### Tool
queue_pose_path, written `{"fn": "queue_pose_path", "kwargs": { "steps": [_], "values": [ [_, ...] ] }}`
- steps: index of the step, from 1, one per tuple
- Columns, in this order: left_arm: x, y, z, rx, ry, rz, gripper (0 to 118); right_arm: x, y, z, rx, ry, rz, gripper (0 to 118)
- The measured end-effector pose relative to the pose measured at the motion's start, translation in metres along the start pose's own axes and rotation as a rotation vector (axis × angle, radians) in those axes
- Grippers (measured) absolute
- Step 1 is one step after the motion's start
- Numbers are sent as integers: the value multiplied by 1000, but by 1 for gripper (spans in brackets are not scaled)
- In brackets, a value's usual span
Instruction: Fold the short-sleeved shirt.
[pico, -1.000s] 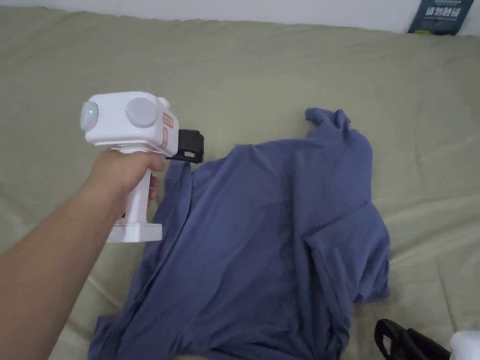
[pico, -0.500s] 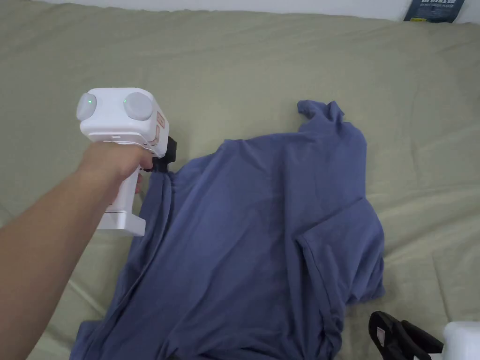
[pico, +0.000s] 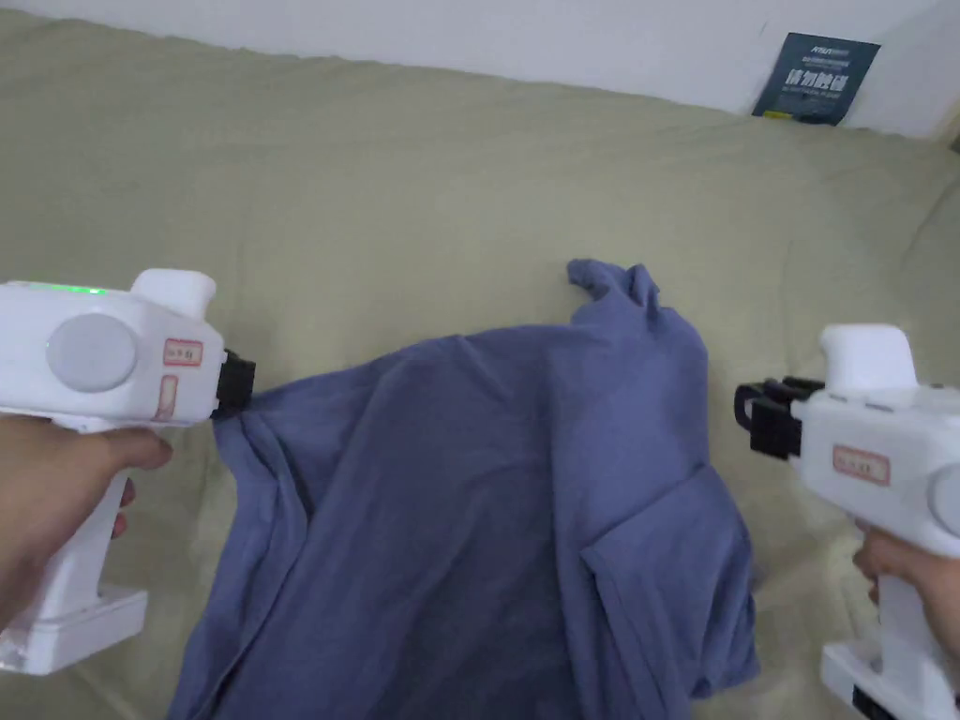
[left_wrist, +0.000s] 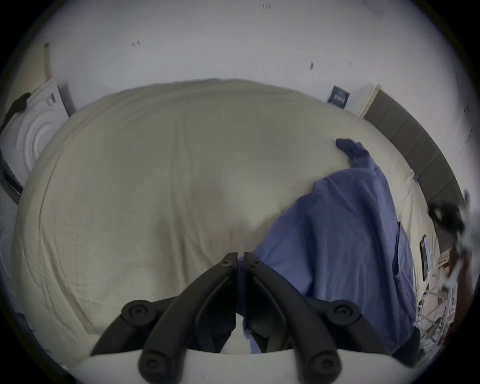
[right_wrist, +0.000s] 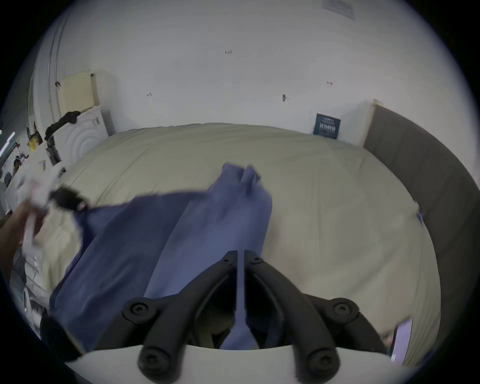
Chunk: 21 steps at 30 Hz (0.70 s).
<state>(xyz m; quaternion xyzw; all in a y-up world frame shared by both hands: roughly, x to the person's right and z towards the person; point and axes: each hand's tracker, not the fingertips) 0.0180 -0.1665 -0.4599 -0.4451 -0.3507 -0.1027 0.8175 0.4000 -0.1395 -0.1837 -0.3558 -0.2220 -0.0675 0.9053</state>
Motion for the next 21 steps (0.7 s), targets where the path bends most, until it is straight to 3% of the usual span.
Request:
{"fn": "queue_pose_path", "kwargs": {
  "steps": [1,2,3,4,5,10,12,13,14,15,16,17,18,19,21],
  "values": [
    [-5,-4,4,11,-15,11,1,9,23,-26,-11,18,-23,15],
    [-9,-5,5,14,-27,20,1,14,42,-48,-34,33,-69,32],
    [-15,-8,7,31,-37,45,1,19,59,-71,-44,28,-91,64],
    [-21,-11,8,37,-48,50,1,20,73,-91,-55,16,-78,107],
    [-25,-13,8,36,-42,42,1,22,83,-112,-89,11,-77,117],
    [-57,-9,-10,79,-33,85,1,30,93,-181,-205,-88,-48,117],
    [-64,-6,-17,74,-43,98,1,28,80,-192,-287,-46,-27,117],
    [-66,-4,-21,72,-49,104,1,24,72,-194,-321,-26,-12,116],
    [-66,-3,-25,71,-52,103,1,22,64,-194,-343,24,-6,107],
    [-65,-3,-28,72,-49,102,1,20,57,-193,-370,58,-14,84],
    [-65,-2,-31,71,-47,100,1,20,51,-190,-373,87,-50,71],
    [-65,-2,-32,68,-49,103,1,18,51,-178,-296,0,-23,36],
    [-63,-4,-32,66,-58,112,1,22,54,-169,-271,54,-52,4],
    [-61,-4,-31,61,-69,115,1,28,57,-163,-311,64,-119,4],
    [-58,-2,-27,57,-75,109,1,36,63,-136,-254,94,-136,4]
  ]
}}
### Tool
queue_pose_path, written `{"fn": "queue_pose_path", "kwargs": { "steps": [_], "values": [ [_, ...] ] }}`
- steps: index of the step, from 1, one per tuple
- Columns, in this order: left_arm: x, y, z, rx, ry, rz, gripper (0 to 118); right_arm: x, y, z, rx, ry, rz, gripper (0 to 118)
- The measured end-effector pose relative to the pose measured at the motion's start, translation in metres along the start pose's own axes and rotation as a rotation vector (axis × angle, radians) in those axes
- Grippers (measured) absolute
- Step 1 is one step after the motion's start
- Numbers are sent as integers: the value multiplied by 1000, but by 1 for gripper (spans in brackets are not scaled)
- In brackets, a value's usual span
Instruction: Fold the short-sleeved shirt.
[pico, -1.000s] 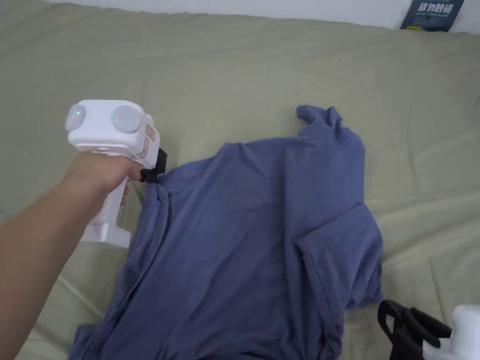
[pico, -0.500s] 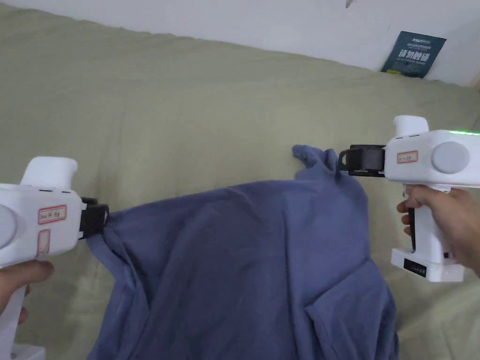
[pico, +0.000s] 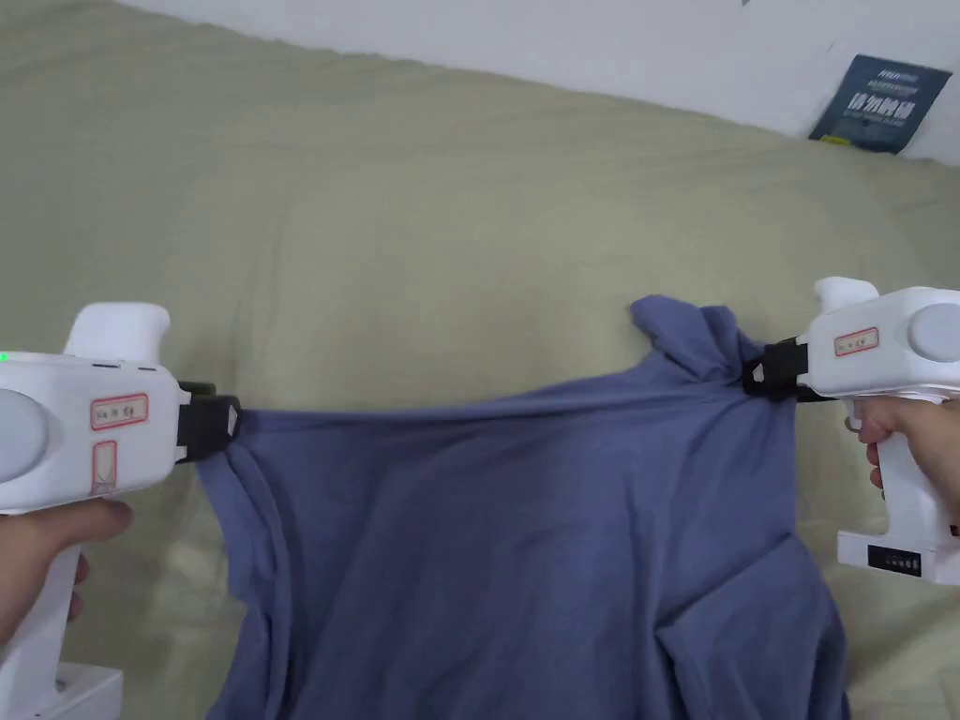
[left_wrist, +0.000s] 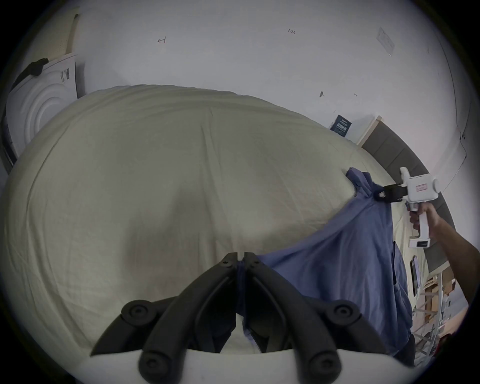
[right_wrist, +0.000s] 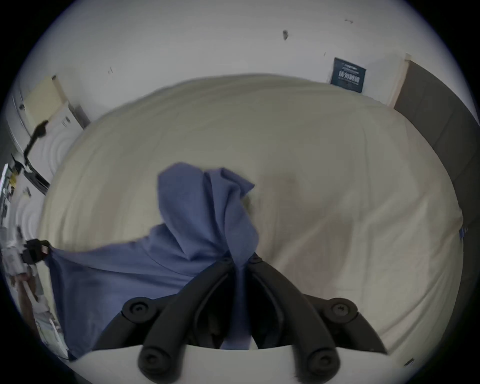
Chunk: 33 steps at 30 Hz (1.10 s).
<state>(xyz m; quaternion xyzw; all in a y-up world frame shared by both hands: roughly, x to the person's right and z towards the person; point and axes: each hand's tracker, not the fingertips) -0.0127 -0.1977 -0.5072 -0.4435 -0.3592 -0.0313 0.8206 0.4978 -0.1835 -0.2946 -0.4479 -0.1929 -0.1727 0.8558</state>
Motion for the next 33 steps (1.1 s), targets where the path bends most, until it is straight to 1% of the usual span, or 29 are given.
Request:
{"fn": "queue_pose_path", "kwargs": {
  "steps": [1,3,5,7,8,10,11,13,15,17,18,20,22,24,25,26,27,28,29,31,32,33],
  "values": [
    [5,0,8,9,16,-13,0,-3,2,19,5,3,0,4],
    [10,6,26,26,23,-10,0,-5,6,61,40,9,24,4],
    [23,15,59,92,65,-28,0,-11,13,109,75,21,28,4],
    [32,29,99,167,47,11,0,-13,20,162,113,51,25,4],
    [36,37,119,193,25,30,0,-17,24,185,141,46,35,4],
    [54,60,165,258,36,-17,0,-26,31,242,236,30,89,4],
    [62,71,184,295,62,-57,0,-26,36,267,272,38,95,4],
    [79,97,223,372,94,-104,0,-30,48,318,341,76,80,4],
    [93,126,267,460,81,-106,0,-32,63,370,413,87,69,4],
    [105,156,303,532,83,-119,0,-35,81,418,468,91,78,4],
    [113,173,323,565,87,-136,0,-38,91,444,504,87,99,4],
    [126,203,359,626,84,-154,0,-45,112,489,579,43,131,4],
    [131,245,378,669,104,-163,0,-54,134,531,666,12,141,4],
    [145,280,396,716,198,-199,0,-64,153,558,759,-47,159,4],
    [154,297,403,744,209,-204,0,-67,163,571,809,-64,155,4],
    [158,306,410,782,166,-226,0,-70,171,579,836,-76,156,4],
    [163,316,419,826,169,-235,0,-78,173,587,869,-98,169,4],
    [166,324,421,842,194,-189,0,-79,178,590,884,-95,174,4],
    [165,333,421,845,158,-177,0,-79,182,592,884,-92,163,4],
    [166,342,416,848,159,-167,0,-77,186,591,906,-97,148,4],
    [165,346,412,855,159,-168,0,-72,205,581,909,-85,144,4],
    [172,340,410,864,164,-174,0,-69,205,576,918,-80,143,4]
  ]
}}
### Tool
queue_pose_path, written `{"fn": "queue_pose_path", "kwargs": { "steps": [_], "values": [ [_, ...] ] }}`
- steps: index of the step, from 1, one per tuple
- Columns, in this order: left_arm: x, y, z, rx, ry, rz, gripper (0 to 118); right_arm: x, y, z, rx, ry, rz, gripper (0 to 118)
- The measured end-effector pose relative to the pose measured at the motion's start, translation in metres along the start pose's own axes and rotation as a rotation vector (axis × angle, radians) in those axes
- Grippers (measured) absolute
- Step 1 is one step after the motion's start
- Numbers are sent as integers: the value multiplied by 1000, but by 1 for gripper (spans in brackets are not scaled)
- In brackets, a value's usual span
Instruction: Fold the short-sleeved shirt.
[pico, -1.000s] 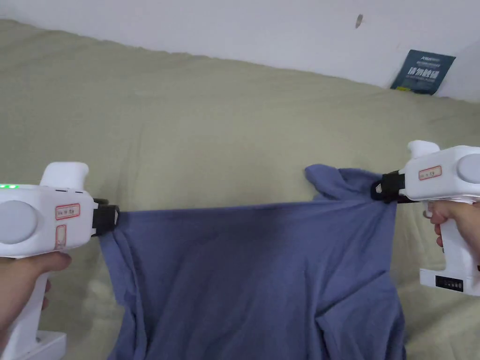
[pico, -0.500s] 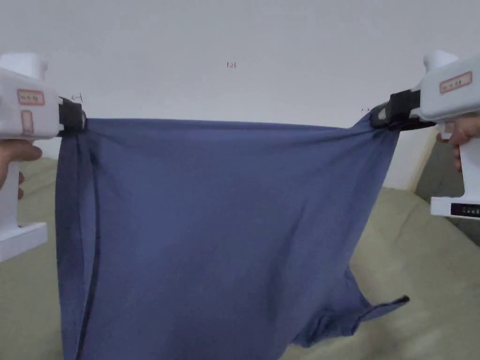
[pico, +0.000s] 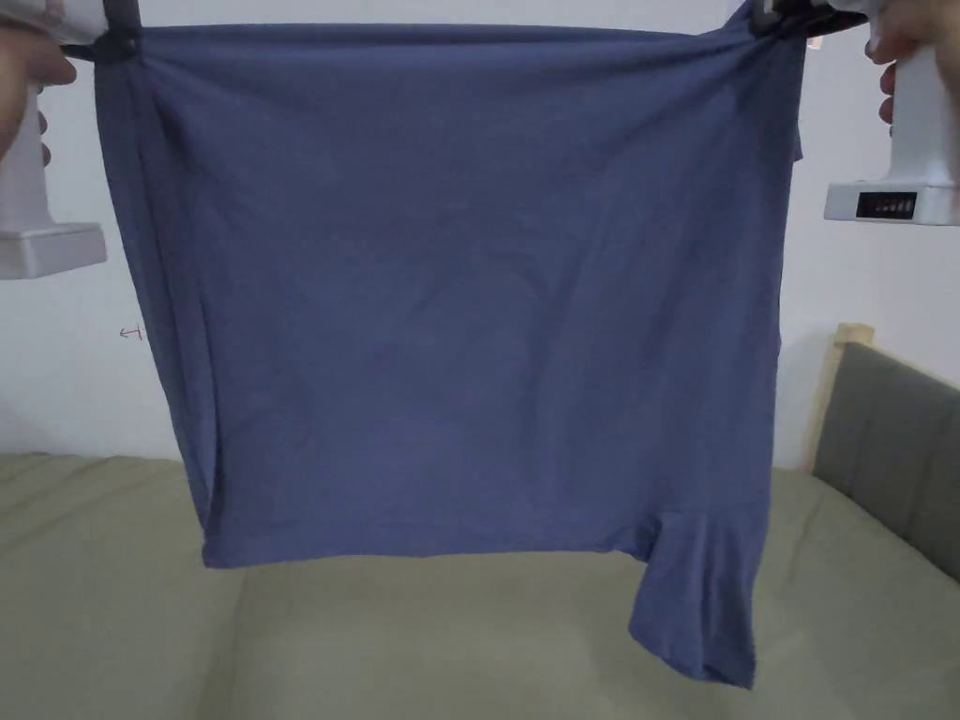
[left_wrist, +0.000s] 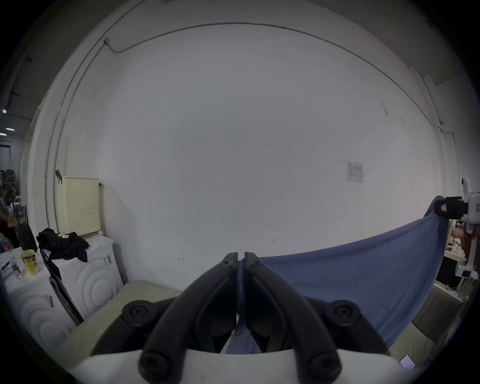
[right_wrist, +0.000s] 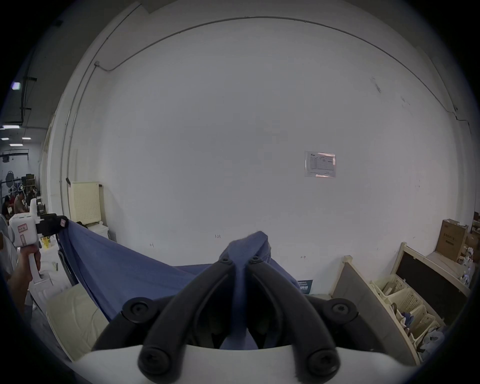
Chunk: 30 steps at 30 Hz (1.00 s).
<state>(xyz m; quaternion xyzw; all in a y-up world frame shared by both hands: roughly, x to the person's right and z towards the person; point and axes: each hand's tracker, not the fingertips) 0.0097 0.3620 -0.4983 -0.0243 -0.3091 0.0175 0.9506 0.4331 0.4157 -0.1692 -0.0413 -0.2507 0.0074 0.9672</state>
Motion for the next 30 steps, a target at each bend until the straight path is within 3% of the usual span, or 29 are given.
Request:
{"fn": "queue_pose_path", "kwargs": {
  "steps": [8,11,14,16,21,27,30],
  "values": [
    [-3,-32,-53,-30,-9,-17,0,21,-40,-27,20,-4,-33,4],
    [1,-53,-67,-35,5,-54,0,13,-64,-19,6,-16,-54,4],
    [16,-83,-47,-40,-11,-29,0,13,-88,-15,-2,-21,-58,4],
    [16,-107,-40,-78,-27,8,0,17,-111,-11,-27,-6,-137,4],
    [27,-190,-5,-139,-40,67,0,19,-192,13,-85,-36,-221,4],
    [39,-243,48,-190,-60,72,0,10,-241,67,-102,-62,-174,4],
    [38,-261,94,-216,-78,55,0,9,-264,113,-161,-22,-232,4]
  ]
}}
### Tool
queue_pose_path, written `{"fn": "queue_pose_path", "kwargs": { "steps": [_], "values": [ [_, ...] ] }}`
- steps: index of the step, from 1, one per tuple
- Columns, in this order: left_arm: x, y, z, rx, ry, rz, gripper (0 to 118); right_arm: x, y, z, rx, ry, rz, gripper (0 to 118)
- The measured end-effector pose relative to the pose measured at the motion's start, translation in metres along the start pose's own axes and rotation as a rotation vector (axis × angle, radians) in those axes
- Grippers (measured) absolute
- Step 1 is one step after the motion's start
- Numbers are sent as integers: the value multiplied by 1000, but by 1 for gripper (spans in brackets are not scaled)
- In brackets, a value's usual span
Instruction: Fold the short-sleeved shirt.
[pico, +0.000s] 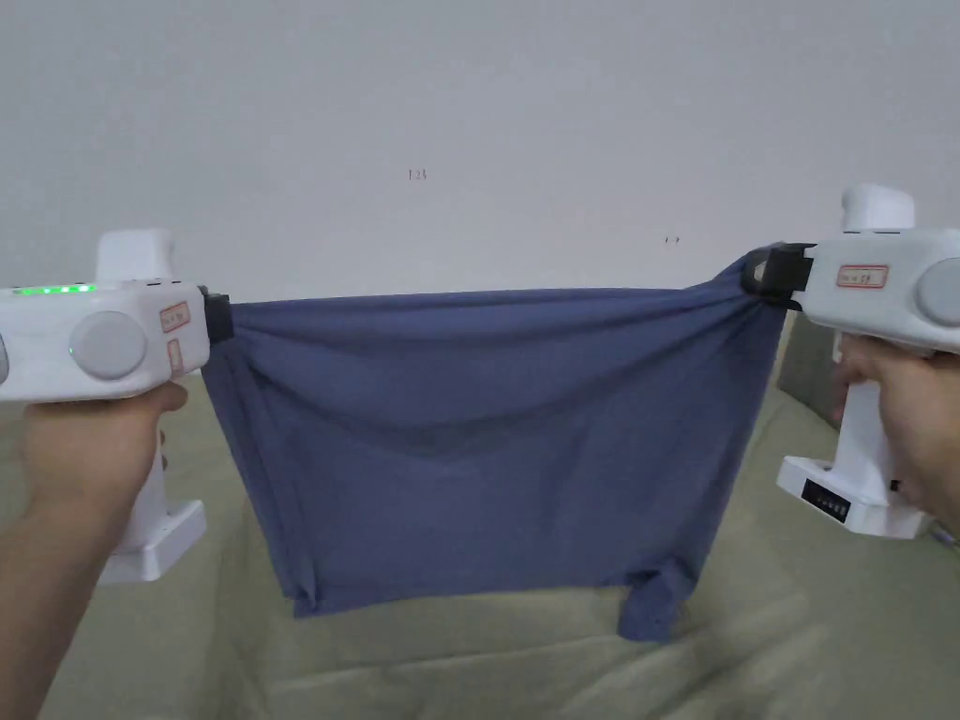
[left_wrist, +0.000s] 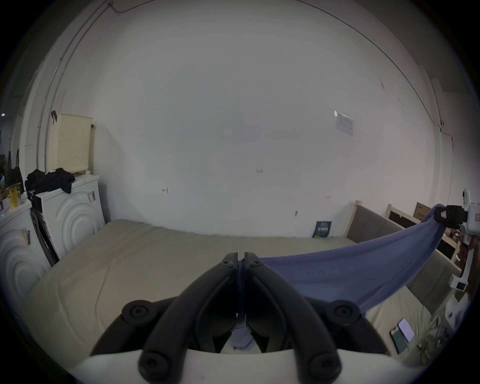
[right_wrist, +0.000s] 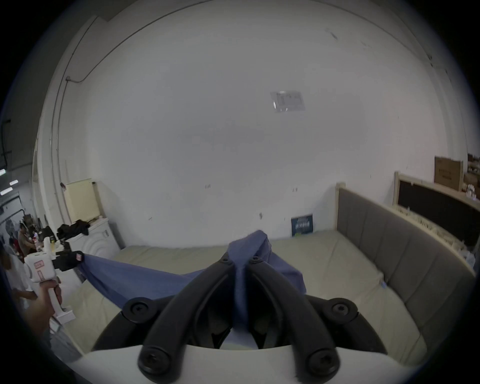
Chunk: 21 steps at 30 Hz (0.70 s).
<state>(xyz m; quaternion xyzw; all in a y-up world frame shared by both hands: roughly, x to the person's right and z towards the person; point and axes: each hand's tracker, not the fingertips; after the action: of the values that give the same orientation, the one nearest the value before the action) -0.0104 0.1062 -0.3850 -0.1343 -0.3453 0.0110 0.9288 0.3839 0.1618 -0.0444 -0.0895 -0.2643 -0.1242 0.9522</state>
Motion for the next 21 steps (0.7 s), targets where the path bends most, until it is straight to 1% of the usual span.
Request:
{"fn": "queue_pose_path", "kwargs": {
  "steps": [2,3,6,7,8,10,11,12,13,15,16,17,18,20,21],
  "values": [
    [-3,-32,34,-53,-33,-25,0,0,-38,38,-27,-13,49,4],
    [-4,-51,50,-54,-21,-24,0,0,-58,54,-47,-15,55,4],
    [-7,-112,99,-164,-62,-59,0,9,-131,100,-132,-4,38,4],
    [-7,-133,114,-221,-65,-100,0,12,-158,112,-180,-7,29,4],
    [-6,-158,132,-237,-67,-113,0,18,-186,123,-245,-18,36,4],
    [-10,-196,148,-348,-103,-135,0,25,-238,142,-316,-47,52,4],
    [-11,-225,159,-435,-97,-156,0,30,-269,151,-395,-49,46,4],
    [-13,-250,168,-487,-85,-153,0,36,-300,158,-429,-50,10,4],
    [-14,-272,174,-532,-76,-152,0,41,-327,162,-471,-49,2,4],
    [-18,-314,175,-639,-51,-145,0,46,-376,164,-550,-102,2,4],
    [-19,-327,175,-673,-45,-146,0,56,-397,158,-580,-111,-24,5],
    [-19,-337,175,-714,-30,-146,0,58,-412,158,-592,-118,-43,5],
    [-18,-345,174,-730,-23,-156,0,58,-421,158,-594,-127,-39,5],
    [-21,-355,174,-731,-16,-160,0,60,-421,159,-596,-121,-56,8],
    [-25,-352,174,-717,-20,-147,3,64,-415,159,-589,-118,-53,17]
  ]
}}
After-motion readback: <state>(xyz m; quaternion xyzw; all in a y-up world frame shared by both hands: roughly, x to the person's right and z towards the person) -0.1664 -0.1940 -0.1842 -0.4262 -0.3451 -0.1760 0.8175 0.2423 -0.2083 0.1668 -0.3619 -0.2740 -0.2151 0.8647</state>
